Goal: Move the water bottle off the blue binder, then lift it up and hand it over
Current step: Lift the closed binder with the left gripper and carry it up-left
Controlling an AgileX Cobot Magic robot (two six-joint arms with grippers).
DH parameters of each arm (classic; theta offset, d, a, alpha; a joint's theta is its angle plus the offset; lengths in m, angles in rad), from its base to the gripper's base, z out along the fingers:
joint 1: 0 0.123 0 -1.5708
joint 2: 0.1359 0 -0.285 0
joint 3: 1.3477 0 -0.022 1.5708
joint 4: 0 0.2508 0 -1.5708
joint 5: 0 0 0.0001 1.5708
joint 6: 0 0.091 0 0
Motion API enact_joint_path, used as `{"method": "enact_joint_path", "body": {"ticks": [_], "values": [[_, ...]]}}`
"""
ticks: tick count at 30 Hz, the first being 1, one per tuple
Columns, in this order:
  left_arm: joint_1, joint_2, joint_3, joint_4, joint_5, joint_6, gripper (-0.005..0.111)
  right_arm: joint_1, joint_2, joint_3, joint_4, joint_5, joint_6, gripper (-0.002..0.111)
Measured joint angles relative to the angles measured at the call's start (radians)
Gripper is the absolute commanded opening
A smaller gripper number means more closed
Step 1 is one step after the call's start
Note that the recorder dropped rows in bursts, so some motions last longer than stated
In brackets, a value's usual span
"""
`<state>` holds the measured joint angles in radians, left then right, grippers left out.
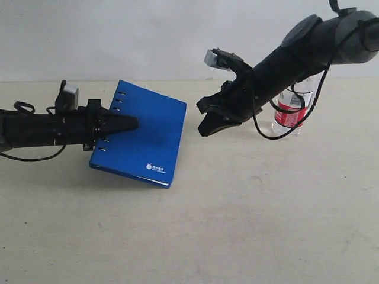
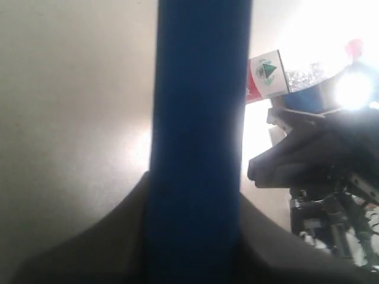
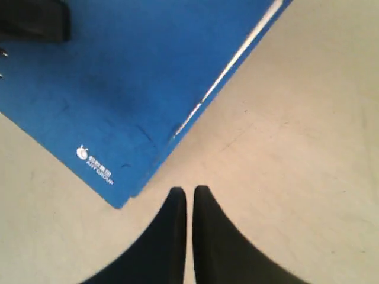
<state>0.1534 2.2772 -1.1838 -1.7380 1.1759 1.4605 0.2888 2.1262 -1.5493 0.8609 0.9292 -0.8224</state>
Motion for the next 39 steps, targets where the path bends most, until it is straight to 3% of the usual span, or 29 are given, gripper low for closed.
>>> {"method": "enact_joint_path", "body": {"ticks": [11, 23, 29, 38, 39], "values": [[-0.069, -0.469, 0.243, 0.009, -0.455, 0.232, 0.004, 0.000, -0.185, 0.000, -0.031, 0.003, -0.058, 0.000], [-0.195, -0.927, 0.448, 0.011, -0.855, 0.206, 0.004, 0.000, -0.382, 0.000, -0.018, 0.128, -0.066, 0.000], [-0.212, -1.024, 0.450, 0.011, -0.955, 0.164, 0.004, 0.001, -0.429, 0.000, -0.018, 0.140, -0.066, 0.000], [-0.214, -1.078, 0.450, 0.007, -0.972, 0.147, 0.005, 0.001, -0.432, 0.000, -0.020, 0.156, -0.053, 0.000], [-0.214, -1.077, 0.450, 0.005, -0.970, 0.147, 0.010, 0.001, -0.432, 0.000, -0.020, 0.158, -0.051, 0.000]]}}
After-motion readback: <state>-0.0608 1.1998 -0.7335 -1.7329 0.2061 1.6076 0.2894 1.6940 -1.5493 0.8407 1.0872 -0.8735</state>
